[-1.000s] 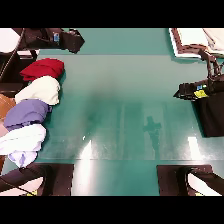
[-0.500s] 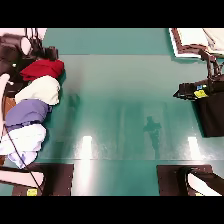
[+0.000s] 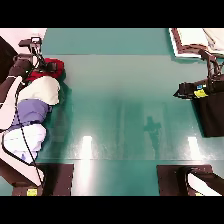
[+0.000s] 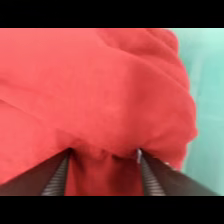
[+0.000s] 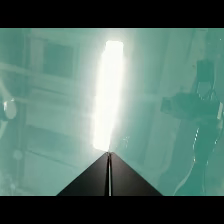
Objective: Fold the shirts.
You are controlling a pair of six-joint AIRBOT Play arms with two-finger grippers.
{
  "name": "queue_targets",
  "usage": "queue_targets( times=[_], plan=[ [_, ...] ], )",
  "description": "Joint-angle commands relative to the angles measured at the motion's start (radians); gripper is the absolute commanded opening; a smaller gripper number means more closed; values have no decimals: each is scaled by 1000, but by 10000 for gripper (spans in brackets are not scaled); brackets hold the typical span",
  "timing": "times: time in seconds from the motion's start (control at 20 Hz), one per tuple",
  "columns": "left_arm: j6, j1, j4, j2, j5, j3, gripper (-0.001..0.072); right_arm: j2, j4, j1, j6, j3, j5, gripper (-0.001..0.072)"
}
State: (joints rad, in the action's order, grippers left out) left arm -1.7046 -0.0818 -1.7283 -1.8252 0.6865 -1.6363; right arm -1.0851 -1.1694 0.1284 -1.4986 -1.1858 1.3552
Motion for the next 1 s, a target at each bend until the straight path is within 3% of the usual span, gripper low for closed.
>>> queue_targets(
  times=[0.0,0.15,0.35,0.45,0.55,0.7,0.95],
  plan=[
    [0,-6,13,-12,58,-1,63,0,1,0,0,-1,-5,17],
    [0,-6,12,18,161,-53,25,0,0,0,0,-24,-5,17],
    [8,10,17,198,193,-207,24,0,-4,-1,0,-178,-13,17],
    [74,44,25,333,253,-293,24,0,-5,-1,1,-272,-21,17],
    [146,99,27,471,338,-352,24,0,-11,-1,11,-358,-29,17],
    [159,212,30,645,442,-366,23,0,-10,-1,34,-464,-28,17],
    [159,489,44,681,628,-339,23,0,-10,-1,34,-574,-26,17]
  ],
)
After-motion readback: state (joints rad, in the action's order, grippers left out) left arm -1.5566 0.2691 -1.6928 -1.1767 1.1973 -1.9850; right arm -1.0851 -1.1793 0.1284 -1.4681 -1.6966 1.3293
